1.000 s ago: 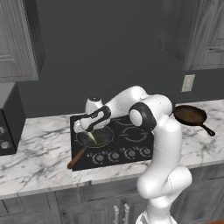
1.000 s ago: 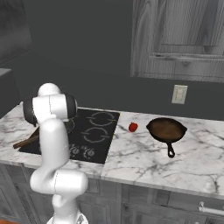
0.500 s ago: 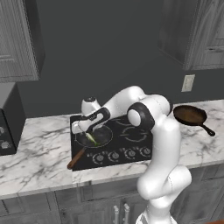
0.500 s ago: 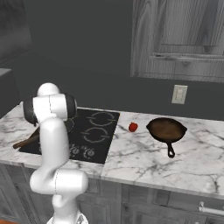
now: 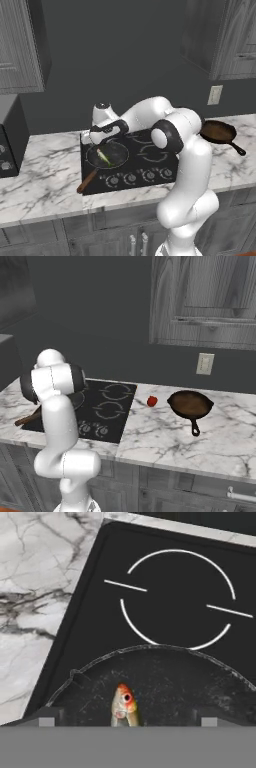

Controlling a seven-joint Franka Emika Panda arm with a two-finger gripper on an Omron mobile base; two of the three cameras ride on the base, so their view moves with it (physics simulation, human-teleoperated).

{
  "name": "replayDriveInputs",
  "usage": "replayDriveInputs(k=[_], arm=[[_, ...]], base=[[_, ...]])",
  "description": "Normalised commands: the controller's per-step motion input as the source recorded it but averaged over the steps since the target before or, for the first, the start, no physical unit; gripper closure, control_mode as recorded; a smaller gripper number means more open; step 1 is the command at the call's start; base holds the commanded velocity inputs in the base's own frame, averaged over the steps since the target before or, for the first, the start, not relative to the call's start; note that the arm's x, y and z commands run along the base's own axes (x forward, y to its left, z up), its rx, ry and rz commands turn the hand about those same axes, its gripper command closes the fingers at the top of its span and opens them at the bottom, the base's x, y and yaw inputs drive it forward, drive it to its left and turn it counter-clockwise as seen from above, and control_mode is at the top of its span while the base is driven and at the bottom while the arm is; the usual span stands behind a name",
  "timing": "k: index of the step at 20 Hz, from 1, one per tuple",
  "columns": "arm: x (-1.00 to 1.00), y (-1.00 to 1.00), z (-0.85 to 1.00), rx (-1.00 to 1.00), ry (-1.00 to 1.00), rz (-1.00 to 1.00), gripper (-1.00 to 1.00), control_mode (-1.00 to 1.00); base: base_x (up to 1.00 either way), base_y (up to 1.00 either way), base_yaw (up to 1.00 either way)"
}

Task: Place both pans onto different burners. Then place the bell pepper and the fish on different pans.

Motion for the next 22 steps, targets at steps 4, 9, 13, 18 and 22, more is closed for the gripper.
replayDriveInputs(k=[4,9,13,18,22], arm=[[-0.03,-0.34,0.35,0.0,-0.08,0.0,-1.0,-1.0],[-0.01,-0.58,0.25,0.0,-0.06,0.0,-1.0,-1.0],[-0.04,-0.59,0.24,0.0,-0.05,0.0,-1.0,-1.0],[-0.07,-0.54,0.17,0.0,-0.03,0.0,-1.0,-1.0],[-0.19,-0.53,0.01,0.0,-0.04,0.0,-1.0,-1.0]], base=[[0.0,0.0,0.0],[0.0,0.0,0.0],[0.0,0.0,0.0],[0.0,0.0,0.0],[0.0,0.0,0.0]])
